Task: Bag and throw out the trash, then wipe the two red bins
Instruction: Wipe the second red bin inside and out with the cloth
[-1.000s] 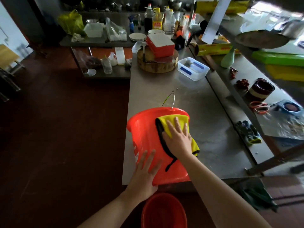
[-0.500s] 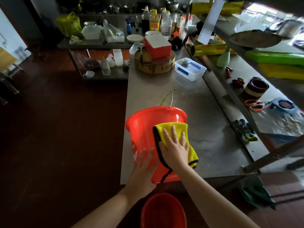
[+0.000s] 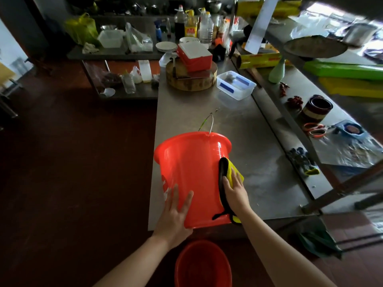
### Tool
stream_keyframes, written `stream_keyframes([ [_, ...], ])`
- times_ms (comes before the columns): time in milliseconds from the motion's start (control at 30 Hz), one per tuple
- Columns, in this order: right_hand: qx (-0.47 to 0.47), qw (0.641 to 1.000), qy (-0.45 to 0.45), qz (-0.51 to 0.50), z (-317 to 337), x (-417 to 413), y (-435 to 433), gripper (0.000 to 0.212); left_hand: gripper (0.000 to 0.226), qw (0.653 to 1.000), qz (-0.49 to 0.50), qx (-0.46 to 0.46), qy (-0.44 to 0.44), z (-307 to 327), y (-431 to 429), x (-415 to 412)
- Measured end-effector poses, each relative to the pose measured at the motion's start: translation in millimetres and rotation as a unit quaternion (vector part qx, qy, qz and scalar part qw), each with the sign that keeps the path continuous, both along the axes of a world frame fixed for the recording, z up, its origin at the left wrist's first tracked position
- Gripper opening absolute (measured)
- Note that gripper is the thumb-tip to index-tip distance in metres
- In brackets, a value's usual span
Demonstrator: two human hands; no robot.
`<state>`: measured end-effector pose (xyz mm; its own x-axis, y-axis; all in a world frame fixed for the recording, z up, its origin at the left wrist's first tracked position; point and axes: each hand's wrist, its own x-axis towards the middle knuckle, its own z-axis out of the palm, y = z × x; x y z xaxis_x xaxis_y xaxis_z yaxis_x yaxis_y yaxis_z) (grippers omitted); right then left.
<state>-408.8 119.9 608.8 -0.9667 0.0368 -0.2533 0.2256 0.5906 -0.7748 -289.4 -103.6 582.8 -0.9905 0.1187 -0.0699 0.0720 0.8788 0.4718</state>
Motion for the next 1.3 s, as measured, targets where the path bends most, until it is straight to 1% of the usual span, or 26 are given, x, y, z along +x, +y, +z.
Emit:
stream_keyframes([
  [67,0.017,1.0,0.008,0.015,1,7,-4,0.065,0.118,1.0,-0.006,-0.012,0.008,2,1,0],
  [100,0.048,0.998,0.023,0.027,2,12,-8,0.065,0.12,1.0,-0.007,-0.018,0.021,3,2,0],
  [167,0.14,0.986,0.069,0.056,5,27,-20,0.066,0.123,0.997,0.006,-0.026,0.066,3,2,0],
  [233,0.217,0.963,0.127,0.094,6,46,-34,0.064,0.122,0.995,0.019,-0.025,0.099,0,0,0],
  [300,0.272,0.932,0.189,0.145,4,65,-47,0.061,0.108,0.991,-0.013,-0.059,0.122,-1,-1,0],
  [367,0.315,0.897,0.24,0.197,0,77,-57,0.058,0.085,0.977,-0.081,-0.137,0.143,-1,-3,-1],
  [400,0.327,0.885,0.254,0.214,-1,79,-60,0.057,0.079,0.97,-0.1,-0.161,0.15,0,-5,-2],
  [433,0.333,0.879,0.259,0.224,-1,80,-61,0.057,0.077,0.969,-0.103,-0.167,0.151,0,-6,-3],
  [467,0.331,0.879,0.259,0.227,-1,78,-61,0.056,0.081,0.973,-0.093,-0.158,0.142,1,-7,-4],
  [567,0.301,0.9,0.242,0.203,0,70,-50,0.058,0.11,0.992,-0.03,-0.084,0.091,1,-11,-1],
  [633,0.255,0.935,0.193,0.154,0,60,-36,0.06,0.121,0.997,0.004,-0.047,0.057,1,-11,0],
  [667,0.22,0.955,0.158,0.122,-1,55,-27,0.061,0.123,0.999,0.012,-0.028,0.041,1,-11,0],
  [733,0.115,0.989,0.077,0.058,-5,47,-10,0.062,0.127,1.0,0.02,0.0,0.01,-1,-11,1],
  [800,0.022,1.0,0.018,0.014,-9,44,2,0.063,0.132,0.998,0.036,0.037,-0.018,-2,-10,2],
  [833,0.005,1.0,0.01,0.001,-10,44,5,0.064,0.133,0.997,0.043,0.053,-0.025,-3,-8,1],
  [900,0.015,1.0,0.019,-0.007,-11,48,2,0.064,0.135,0.997,0.049,0.052,-0.031,-5,-5,-3],
  [967,0.082,0.995,0.048,0.011,-10,58,-6,0.065,0.135,0.998,0.048,0.025,-0.03,-9,-3,-6],
  [1033,0.17,0.978,0.11,0.045,-10,73,-16,0.063,0.135,0.999,0.043,0.002,-0.015,-11,-2,-9],
  [1100,0.23,0.953,0.178,0.091,-12,90,-25,0.062,0.128,0.998,0.017,-0.059,0.005,-8,-4,-10],
  [1167,0.278,0.922,0.225,0.146,-15,102,-34,0.062,0.112,0.992,-0.031,-0.106,0.06,-3,-5,-11],
  [1233,0.314,0.889,0.265,0.201,-18,110,-39,0.062,0.103,0.988,-0.053,-0.117,0.084,0,-6,-10],
  [1300,0.334,0.868,0.282,0.236,-20,115,-39,0.063,0.098,0.984,-0.052,-0.13,0.11,-3,-8,-10],
])
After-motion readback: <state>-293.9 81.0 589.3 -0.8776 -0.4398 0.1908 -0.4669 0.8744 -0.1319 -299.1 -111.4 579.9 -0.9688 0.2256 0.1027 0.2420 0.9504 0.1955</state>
